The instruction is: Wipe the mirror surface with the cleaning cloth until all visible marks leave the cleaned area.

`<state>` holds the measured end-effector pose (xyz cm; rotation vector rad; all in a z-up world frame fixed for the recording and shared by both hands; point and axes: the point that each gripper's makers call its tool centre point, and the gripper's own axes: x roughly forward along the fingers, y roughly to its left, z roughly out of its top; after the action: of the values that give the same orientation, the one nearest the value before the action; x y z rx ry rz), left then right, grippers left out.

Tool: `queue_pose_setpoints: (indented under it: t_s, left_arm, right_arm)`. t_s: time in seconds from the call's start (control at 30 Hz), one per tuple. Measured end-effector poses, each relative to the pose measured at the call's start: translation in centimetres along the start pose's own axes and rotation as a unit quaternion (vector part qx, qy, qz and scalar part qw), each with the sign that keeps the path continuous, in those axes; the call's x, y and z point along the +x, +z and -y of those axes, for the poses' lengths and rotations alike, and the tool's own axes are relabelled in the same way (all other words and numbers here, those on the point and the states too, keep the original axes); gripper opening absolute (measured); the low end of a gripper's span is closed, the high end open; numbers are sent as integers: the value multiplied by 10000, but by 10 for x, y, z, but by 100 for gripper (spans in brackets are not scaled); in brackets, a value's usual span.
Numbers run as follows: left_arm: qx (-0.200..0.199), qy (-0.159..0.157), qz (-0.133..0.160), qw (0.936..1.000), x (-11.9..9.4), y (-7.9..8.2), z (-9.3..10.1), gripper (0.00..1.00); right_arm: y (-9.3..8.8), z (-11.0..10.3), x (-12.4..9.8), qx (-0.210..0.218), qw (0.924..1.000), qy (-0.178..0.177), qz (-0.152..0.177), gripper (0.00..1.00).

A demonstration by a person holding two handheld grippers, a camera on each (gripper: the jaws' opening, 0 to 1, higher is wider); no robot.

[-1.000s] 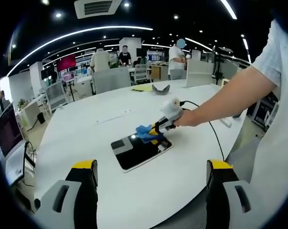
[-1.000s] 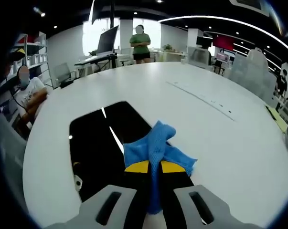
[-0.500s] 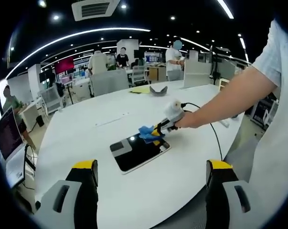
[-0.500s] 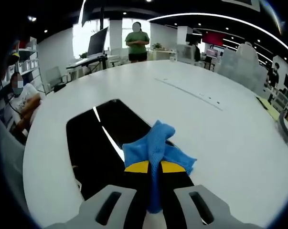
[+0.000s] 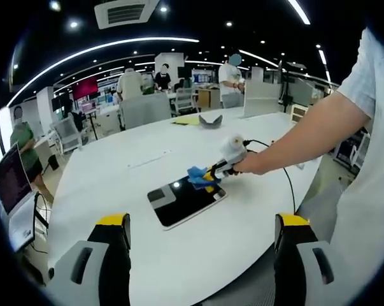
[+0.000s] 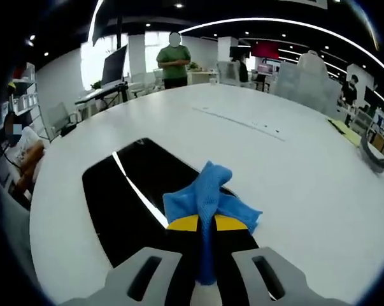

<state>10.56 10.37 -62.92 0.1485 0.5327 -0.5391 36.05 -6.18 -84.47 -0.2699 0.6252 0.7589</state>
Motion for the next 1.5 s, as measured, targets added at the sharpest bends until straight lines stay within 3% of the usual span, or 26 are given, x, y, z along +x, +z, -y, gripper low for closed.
queue_pose_setpoints:
  t_s: [0.13,0.37,0.9,1.23,1.5]
  left_arm:
    - [235,66,-131,9996,-3,-7,-5,95]
    - [17,42,48,10000,-4,-5,-11,95]
    - [37,-187,156,9997,-6,-9,-32,95]
    - [80,-466,227,9986,-5,-17,-50,95]
    - [164,-598,232,9978,-7,-23,-62,95]
  right_arm:
    - [-1,3,2,62,9999,-109,-37,2]
    - [-3,8,4,153,9996,-224,-30,2]
    - [-6,3,-2,611,9944,-867,-25,2]
    - [-9,-1,-8,1227,9833,-1344,26,2]
    - [-8,-6,-10,1395,9796,-1446,54,2]
